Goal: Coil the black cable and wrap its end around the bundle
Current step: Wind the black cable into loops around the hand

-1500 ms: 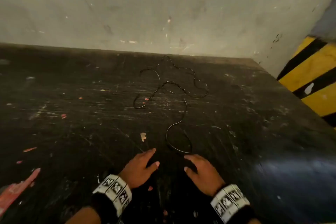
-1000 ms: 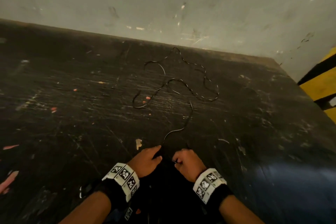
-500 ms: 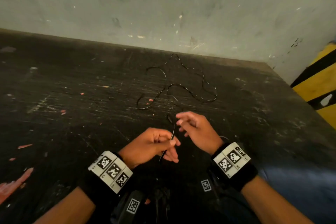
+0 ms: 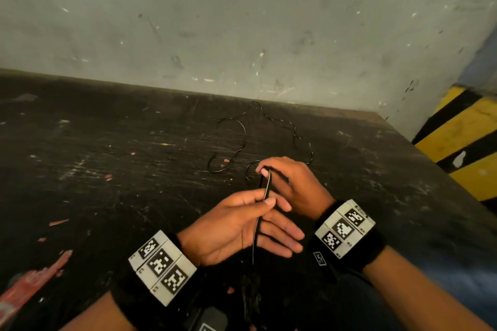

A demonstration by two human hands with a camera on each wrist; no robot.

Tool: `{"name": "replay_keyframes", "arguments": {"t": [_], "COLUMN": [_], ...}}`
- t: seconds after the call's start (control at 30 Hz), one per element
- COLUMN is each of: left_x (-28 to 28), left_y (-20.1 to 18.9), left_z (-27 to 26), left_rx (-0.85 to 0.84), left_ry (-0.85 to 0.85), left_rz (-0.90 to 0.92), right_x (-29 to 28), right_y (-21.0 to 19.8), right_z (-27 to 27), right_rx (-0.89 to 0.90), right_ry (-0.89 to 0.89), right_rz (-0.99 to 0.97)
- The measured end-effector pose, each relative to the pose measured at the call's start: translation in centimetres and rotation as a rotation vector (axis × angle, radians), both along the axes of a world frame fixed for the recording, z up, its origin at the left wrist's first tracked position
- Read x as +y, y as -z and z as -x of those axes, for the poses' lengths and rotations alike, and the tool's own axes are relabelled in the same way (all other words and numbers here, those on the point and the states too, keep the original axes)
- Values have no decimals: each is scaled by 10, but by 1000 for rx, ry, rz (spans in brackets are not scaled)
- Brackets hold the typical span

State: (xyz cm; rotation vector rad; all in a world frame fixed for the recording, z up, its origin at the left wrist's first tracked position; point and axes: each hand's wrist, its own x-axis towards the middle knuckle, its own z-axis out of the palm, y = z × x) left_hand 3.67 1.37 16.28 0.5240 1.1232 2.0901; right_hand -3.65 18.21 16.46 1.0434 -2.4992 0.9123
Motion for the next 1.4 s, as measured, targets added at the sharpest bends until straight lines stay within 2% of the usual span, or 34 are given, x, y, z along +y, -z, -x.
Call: {"name": "replay_keyframes", "arguments": {"t": [0.3,0.4,0.53,0.63,0.87,1.0,1.1,1.2,1.3,1.4], "left_x": [-5,-4,-6,-10,-8,-10,-15,-22,-26,-24], "left_y": [0,-2,-8,-6,8,9,12,15,17,17], "left_z": [-14,-11,10,30,43,48,51,51,46,38], "left_rx": [-36,2,52,19,-84,-5,93,136,128,114], "left_ry": [97,10,-217,-339,-357,-412,-417,-354,-269,-135], "left_rz": [-5,-35,-82,-79,-100,49,220,331,366,320], "right_x": [1,3,-1,-8,-18,-12,-5,10,21,25], "right_y": [-4,4,25,34,18,10,-6,-36,-74,-106], "right_z": [-12,-16,-31,-45,-59,-61,-62,-59,-54,-47], "right_rx": [-43,-166,-351,-338,-365,-391,-364,-272,-179,-60], "right_ry": [8,-27,-18,-9,-62,-67,-78,-64,-73,-56], "right_rz": [-40,-51,-10,-120,-219,-286,-375,-491,-524,-471]}}
